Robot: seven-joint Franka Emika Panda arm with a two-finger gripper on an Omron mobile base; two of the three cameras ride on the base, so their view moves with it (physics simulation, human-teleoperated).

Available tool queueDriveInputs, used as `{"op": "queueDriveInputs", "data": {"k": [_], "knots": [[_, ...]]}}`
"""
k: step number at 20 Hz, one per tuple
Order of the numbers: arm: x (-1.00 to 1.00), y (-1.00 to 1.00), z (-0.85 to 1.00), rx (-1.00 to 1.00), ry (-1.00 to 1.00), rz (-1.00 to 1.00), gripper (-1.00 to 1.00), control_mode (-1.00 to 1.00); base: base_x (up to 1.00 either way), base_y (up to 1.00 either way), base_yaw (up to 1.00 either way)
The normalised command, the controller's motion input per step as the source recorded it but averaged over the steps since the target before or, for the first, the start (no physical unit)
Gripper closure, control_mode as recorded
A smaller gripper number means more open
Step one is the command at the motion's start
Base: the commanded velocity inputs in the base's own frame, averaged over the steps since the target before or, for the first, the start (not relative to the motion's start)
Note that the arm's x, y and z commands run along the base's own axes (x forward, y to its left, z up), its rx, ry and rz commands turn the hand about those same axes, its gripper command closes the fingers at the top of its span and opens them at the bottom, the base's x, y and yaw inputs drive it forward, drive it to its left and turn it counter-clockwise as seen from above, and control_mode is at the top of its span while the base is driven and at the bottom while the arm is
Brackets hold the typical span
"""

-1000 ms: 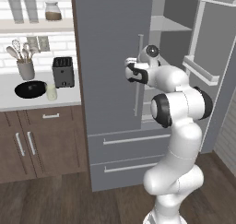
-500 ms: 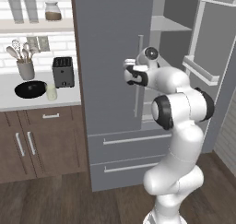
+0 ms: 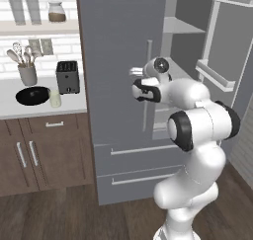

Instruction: Grab a lemon wedge from the fridge and one ice cube from the ice bowl, and put them in the glass of lemonade.

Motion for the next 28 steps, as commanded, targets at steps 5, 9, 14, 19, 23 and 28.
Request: {"op": "queueDriveInputs", "data": {"k": [5,9,14,19,23,28], "knots": [[-0.82,0.7,0.86,-0.03,0.0,0.0,1.0,-1.0,0.0,0.0,0.0],[-1.0,0.83,0.75,-0.09,0.0,0.0,1.0,-1.0,0.0,0.0,0.0],[-1.0,0.63,0.56,-0.04,-0.03,0.0,1.0,-1.0,0.0,0.0,0.0],[-0.94,0.13,0.84,0.0,-0.09,0.0,1.0,-1.0,0.0,0.0,0.0],[-0.4,-0.28,0.98,0.01,-0.01,-0.03,1.0,-1.0,0.0,0.0,0.0],[-0.07,-0.72,0.83,0.16,0.03,-0.07,1.0,-1.0,0.0,0.0,0.0]]}}
